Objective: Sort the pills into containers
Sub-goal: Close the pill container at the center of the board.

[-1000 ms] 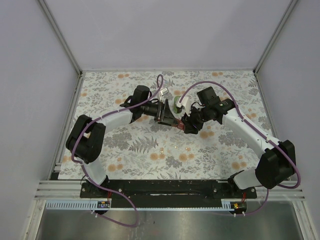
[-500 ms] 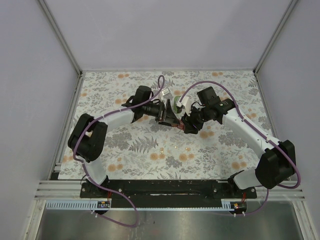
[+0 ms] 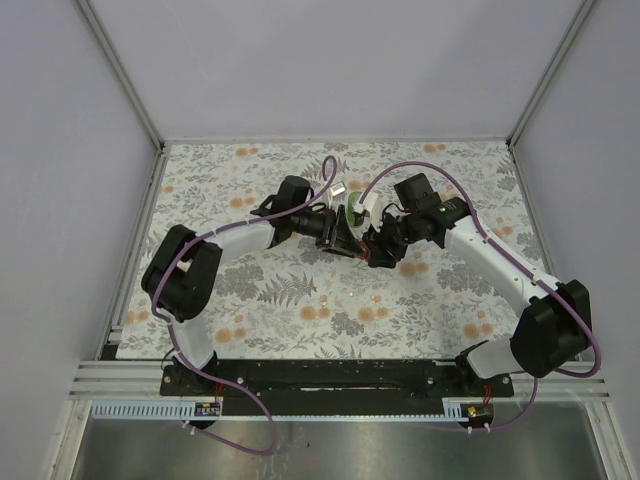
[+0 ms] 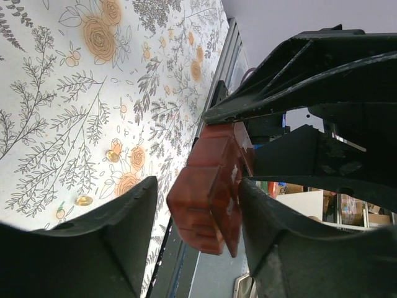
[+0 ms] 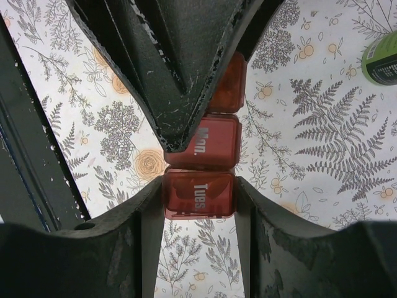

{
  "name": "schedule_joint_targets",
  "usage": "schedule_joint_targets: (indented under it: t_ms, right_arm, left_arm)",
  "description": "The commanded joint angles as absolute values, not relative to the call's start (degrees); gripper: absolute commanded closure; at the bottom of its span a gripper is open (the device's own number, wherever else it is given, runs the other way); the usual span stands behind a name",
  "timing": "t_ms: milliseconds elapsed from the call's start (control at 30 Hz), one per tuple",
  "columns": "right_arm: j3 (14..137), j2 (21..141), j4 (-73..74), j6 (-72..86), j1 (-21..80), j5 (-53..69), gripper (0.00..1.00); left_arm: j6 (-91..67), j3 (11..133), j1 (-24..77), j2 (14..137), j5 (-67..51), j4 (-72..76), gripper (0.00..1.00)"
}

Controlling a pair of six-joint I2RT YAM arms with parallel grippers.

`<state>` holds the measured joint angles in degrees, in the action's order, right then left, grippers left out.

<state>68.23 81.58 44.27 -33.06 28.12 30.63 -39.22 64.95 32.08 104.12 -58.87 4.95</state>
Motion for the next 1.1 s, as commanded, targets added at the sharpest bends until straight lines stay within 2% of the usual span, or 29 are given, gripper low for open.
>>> schedule_joint_targets:
  t_ms: [0, 133, 233, 367, 567, 667, 733, 1067]
  right_arm:
    - [70.31, 79.80, 42.63, -32.25, 27.77, 32.61, 1.00]
    - [70.40, 79.54, 42.54, -32.17, 27.69, 32.34, 1.00]
    - [70.49, 79.45, 42.71, -32.17, 27.77, 32.17, 1.00]
    - [70.49, 79.36, 42.71, -32.17, 27.77, 31.91, 1.00]
    - [70.31, 79.28, 42.37, -32.08, 27.69, 31.64, 0.99]
    - [69.09, 78.66, 40.96, -31.55, 27.77, 31.11, 0.87]
    - [68.38, 78.31, 40.35, -31.38, 27.86, 30.59, 0.83]
    - [67.24, 78.49, 38.59, -30.06, 27.95, 29.36, 0.69]
  left_arm:
    - [-37.44, 65.40, 32.34, 103.97, -57.74, 8.08, 0.49]
    - [-39.63, 63.99, 32.34, 104.68, -60.64, 12.82, 0.75]
    - [-42.45, 63.46, 32.34, 105.29, -61.96, 16.43, 1.00]
    - [-44.72, 63.37, 32.43, 105.47, -62.49, 17.84, 1.00]
    - [-55.62, 60.30, 32.17, 106.17, -63.28, 29.34, 1.00]
    - [-59.84, 59.24, 32.08, 106.52, -63.37, 34.18, 1.00]
    - [-62.92, 58.80, 31.91, 106.87, -63.46, 37.34, 1.00]
    - [-71.36, 57.83, 31.73, 107.14, -63.37, 44.72, 1.00]
